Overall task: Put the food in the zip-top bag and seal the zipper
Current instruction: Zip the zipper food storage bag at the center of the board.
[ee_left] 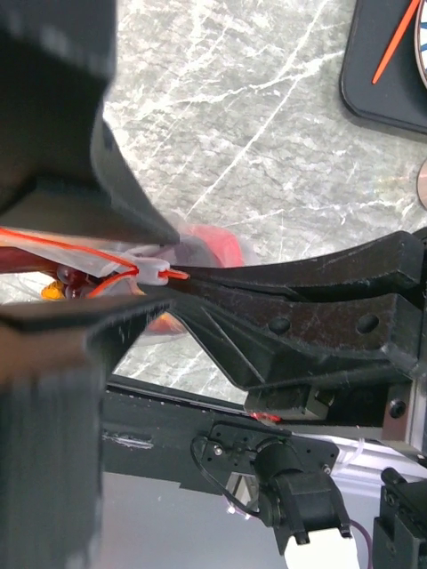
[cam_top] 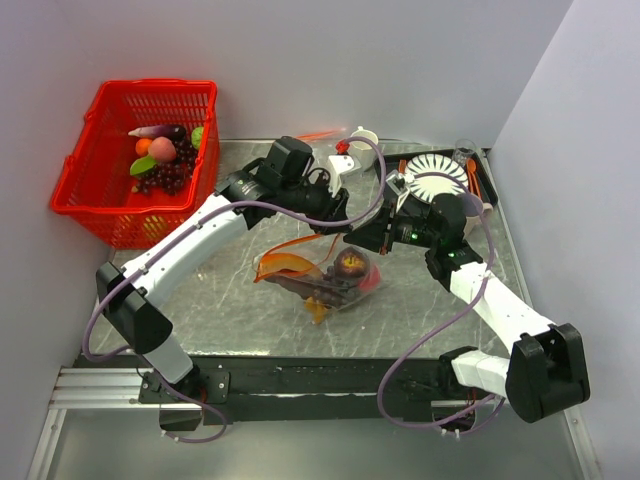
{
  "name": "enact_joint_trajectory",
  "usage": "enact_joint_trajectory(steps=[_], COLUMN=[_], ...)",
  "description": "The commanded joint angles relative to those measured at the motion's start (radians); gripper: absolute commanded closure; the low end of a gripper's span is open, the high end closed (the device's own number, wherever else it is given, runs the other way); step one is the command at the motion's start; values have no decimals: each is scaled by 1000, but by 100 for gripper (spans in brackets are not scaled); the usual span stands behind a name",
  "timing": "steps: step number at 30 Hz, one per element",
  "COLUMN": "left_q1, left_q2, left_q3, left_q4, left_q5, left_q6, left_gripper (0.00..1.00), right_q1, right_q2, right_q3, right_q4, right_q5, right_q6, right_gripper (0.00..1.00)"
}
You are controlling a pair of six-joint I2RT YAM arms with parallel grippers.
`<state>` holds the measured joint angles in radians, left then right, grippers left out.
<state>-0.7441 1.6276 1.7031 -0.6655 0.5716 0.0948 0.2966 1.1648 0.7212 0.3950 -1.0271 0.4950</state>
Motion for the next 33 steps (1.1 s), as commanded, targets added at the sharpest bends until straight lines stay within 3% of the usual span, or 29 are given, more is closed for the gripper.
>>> enact_joint_trajectory(steps=[1,7,21,33], left_q1=[-1,0,-1,0], left_q2=[-15,-12,-41,-129], left_q3=[13,12,7,-77], left_q4=[-8,-14,-55,-49], left_q5=[-18,2,-16,-49], left_q6=[29,34,25,17], left_gripper=[79,99,99,99], right_q1=[6,6,-51,-162], right_q2=[-4,-13,-137,-287], right_q3=[60,66,14,-42], right_q4=[22,19,93,-71], right_q5=[-21,-21,107,476], right_q6=[4,8,93,99], right_gripper=[100,100,100,100])
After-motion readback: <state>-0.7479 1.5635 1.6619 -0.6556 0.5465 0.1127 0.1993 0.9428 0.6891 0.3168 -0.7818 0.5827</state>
